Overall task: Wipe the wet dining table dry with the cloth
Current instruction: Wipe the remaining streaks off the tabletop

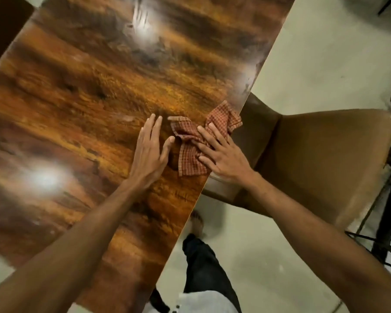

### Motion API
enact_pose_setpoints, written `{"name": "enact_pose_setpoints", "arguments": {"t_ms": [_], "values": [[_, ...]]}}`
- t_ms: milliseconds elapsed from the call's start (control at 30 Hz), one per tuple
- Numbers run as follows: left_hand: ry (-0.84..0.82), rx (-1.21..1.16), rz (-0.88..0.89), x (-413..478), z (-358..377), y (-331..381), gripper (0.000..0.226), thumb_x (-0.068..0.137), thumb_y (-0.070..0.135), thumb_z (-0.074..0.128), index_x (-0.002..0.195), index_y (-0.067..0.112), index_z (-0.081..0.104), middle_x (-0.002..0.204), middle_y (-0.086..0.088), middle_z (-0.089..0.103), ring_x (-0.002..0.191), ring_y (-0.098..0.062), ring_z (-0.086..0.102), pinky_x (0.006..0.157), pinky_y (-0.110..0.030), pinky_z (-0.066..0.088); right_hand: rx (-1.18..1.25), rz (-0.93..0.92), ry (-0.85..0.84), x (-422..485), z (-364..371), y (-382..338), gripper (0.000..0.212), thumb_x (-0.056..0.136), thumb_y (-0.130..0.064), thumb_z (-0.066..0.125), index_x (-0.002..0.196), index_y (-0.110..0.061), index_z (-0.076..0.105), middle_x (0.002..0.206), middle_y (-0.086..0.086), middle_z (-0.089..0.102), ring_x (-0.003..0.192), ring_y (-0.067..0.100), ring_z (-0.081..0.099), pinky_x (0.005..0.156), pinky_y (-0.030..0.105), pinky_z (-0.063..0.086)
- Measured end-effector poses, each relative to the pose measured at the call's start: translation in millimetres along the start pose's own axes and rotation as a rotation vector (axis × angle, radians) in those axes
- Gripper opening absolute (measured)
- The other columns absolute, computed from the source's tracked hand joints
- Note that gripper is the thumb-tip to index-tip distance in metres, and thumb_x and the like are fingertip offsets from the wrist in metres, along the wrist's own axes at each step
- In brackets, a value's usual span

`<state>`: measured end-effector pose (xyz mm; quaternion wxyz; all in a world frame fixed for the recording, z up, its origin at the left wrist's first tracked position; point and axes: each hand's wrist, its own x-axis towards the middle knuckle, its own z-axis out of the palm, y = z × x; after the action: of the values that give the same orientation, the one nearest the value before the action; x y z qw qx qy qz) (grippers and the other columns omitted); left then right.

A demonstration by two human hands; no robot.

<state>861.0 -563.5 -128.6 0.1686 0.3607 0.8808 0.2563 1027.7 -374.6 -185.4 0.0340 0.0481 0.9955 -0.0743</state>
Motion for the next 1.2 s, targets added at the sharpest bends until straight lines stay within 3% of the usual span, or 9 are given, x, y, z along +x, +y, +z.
{"name": "enact_pose_setpoints", "arguments": {"t_ms": [100,200,367,533,600,767,900,967,1200], "values": [[-0.012,0.015,0.005,-15.6,1.8,-1.1,0.066,0.104,0.051,0.03,0.157,0.013,0.021,0.165,-0.009,0.016,0.153,-0.019,0.012,0.125,-0.039,0.01,-0.004,0.123,-0.004,13.0,-10.4,5.7,0.059,0.111,-0.053,0.025,0.165,-0.031,0.025,0.175,0.005,0.009,0.162,0.032,0.003,0.128,0.056,0.015],[-0.022,0.018,0.007,-38.7,-4.8,-6.5,0.066,0.104,0.051,0.03,0.157,0.012,0.02,0.165,-0.01,0.015,0.153,-0.02,0.012,0.125,-0.042,0.012,0.1,0.266,0.038,-3.5,-4.2,-53.1,0.061,0.109,-0.05,0.031,0.166,-0.029,0.023,0.175,0.008,0.008,0.161,0.036,0.001,0.126,0.06,0.017],[-0.042,0.041,0.009,-86.7,-20.2,-29.6,0.063,0.105,0.049,0.032,0.157,0.016,0.018,0.167,-0.007,0.011,0.154,-0.019,0.007,0.125,-0.038,0.007,0.089,-0.054,-0.052,-55.6,15.7,-118.8,0.059,0.11,-0.051,0.028,0.164,-0.027,0.029,0.174,0.007,0.013,0.161,0.033,0.005,0.127,0.058,0.016],[-0.077,0.048,0.019,-135.3,-39.9,-72.8,0.064,0.105,0.051,0.032,0.157,0.016,0.019,0.166,-0.006,0.013,0.153,-0.018,0.009,0.125,-0.04,0.011,0.085,0.303,-0.045,-32.6,0.9,-131.4,0.061,0.109,-0.051,0.026,0.166,-0.03,0.021,0.176,0.006,0.005,0.161,0.034,-0.003,0.129,0.058,0.009],[-0.077,0.05,0.015,-154.2,-51.0,-92.7,0.065,0.104,0.052,0.032,0.157,0.015,0.02,0.166,-0.007,0.014,0.153,-0.019,0.011,0.125,-0.041,0.012,0.115,0.367,-0.055,-42.0,7.3,-189.6,0.063,0.108,-0.051,0.026,0.166,-0.03,0.018,0.176,0.008,0.003,0.161,0.036,-0.006,0.129,0.06,0.005],[-0.061,0.016,0.005,-197.4,-87.5,-160.0,0.068,0.103,0.057,0.028,0.157,0.018,0.019,0.166,-0.007,0.014,0.153,-0.018,0.01,0.125,-0.04,0.011,0.141,0.198,-0.11,-76.2,33.6,-313.7,0.057,0.109,-0.051,0.031,0.162,-0.031,0.032,0.176,0.001,0.0,0.161,0.029,-0.008,0.128,0.059,0.014],[-0.027,-0.034,-0.03,-226.7,-130.4,-224.1,0.067,0.102,0.058,0.028,0.157,0.021,0.019,0.167,-0.003,0.013,0.153,-0.016,0.01,0.125,-0.04,0.01,0.134,0.604,-0.1,-15.9,26.4,-345.6,0.061,0.109,-0.05,0.032,0.166,-0.033,0.018,0.176,0.004,-0.004,0.16,0.038,-0.009,0.125,0.065,0.013],[-0.006,-0.069,-0.061,-239.2,-152.6,-252.9,0.067,0.101,0.059,0.029,0.157,0.023,0.019,0.167,0.0,0.012,0.153,-0.016,0.01,0.125,-0.038,0.008,0.162,0.68,-0.054,34.7,23.9,-386.7,0.063,0.109,-0.05,0.032,0.166,-0.032,0.017,0.175,0.009,-0.001,0.159,0.043,-0.008,0.124,0.067,0.009],[0.033,-0.016,-0.063,-257.5,-206.7,-314.8,0.066,0.101,0.053,0.031,0.156,0.015,0.026,0.165,-0.007,0.018,0.152,-0.021,0.015,0.125,-0.041,0.011,0.233,0.268,-0.058,109.2,42.8,-532.8,0.057,0.111,-0.05,0.031,0.165,-0.035,0.023,0.176,0.001,-0.001,0.161,0.032,-0.008,0.128,0.06,0.006]]}}
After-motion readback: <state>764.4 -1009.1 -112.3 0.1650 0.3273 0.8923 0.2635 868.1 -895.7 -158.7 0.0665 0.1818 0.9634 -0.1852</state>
